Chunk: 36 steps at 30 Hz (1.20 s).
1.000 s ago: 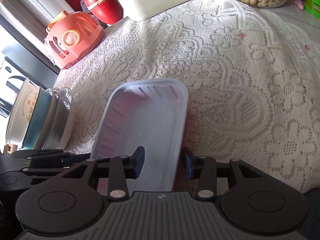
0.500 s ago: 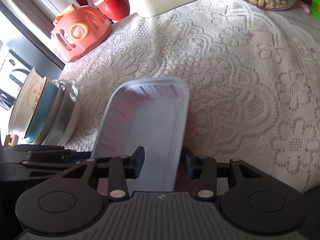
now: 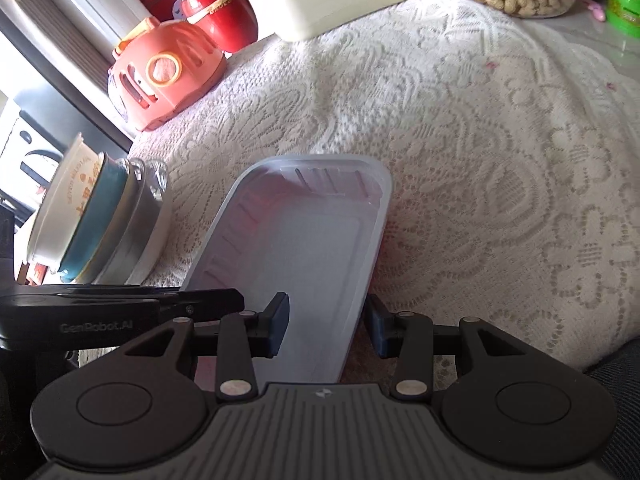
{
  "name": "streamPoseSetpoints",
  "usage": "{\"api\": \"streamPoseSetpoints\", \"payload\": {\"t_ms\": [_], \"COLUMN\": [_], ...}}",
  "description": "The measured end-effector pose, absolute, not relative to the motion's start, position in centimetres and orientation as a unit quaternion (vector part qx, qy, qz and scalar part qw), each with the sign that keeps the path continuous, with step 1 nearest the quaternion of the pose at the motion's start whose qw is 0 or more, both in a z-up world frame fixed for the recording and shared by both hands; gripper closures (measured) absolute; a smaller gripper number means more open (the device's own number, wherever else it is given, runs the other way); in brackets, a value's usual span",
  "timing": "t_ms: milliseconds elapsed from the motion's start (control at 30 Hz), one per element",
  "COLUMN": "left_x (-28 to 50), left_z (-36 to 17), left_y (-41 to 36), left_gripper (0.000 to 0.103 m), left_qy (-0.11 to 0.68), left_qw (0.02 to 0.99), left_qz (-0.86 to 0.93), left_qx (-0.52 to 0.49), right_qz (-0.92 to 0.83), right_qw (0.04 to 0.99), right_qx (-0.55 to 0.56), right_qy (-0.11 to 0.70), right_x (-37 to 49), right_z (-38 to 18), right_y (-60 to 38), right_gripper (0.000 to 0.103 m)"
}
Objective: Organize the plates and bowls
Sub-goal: 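Grasp the rectangular tray rim with both grippers and lift it, then carry the tray with both grippers onto the bowl stack and lower it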
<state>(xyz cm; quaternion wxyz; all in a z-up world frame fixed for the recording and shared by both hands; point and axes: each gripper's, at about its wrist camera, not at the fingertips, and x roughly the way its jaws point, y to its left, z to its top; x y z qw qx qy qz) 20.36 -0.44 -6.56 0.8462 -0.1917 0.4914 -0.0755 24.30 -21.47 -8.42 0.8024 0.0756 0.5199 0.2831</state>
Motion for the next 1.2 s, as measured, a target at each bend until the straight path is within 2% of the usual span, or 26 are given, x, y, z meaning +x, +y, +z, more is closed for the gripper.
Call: {"api": "streamPoseSetpoints", "payload": {"t_ms": [300, 467, 767, 967, 1200], "left_x": [17.6, 14.0, 12.1, 12.8, 12.0], "left_z": [5.1, 7.6, 3.3, 1.7, 3.1], "left_y": [5.2, 11.7, 19.0, 19.0, 19.9], "left_gripper": [0.075, 0.076, 0.076, 0.077, 0.077], "left_qy": [0.383, 0.348, 0.384, 0.406, 0.389], "left_qw": [0.907, 0.920, 0.886, 0.874, 0.881], "left_qz": [-0.065, 0.006, 0.048, 0.020, 0.051], "left_qx": [-0.163, -0.178, -0.255, -0.266, -0.263], "right_qz": [0.333, 0.399, 0.451, 0.433, 0.452], "right_qw": [0.855, 0.842, 0.800, 0.794, 0.784], "right_qx": [0.027, 0.005, -0.037, -0.022, -0.032], "right_qy": [0.397, 0.362, 0.395, 0.427, 0.425], "right_x": [24.2, 23.7, 22.8, 24.3, 23.0], "right_z": [3.5, 7.7, 5.4, 3.3, 3.3], "right_y": [-17.3, -10.2, 0.3, -0.1, 0.9], "right_gripper": [0.061, 0.061, 0.061, 0.061, 0.061]}}
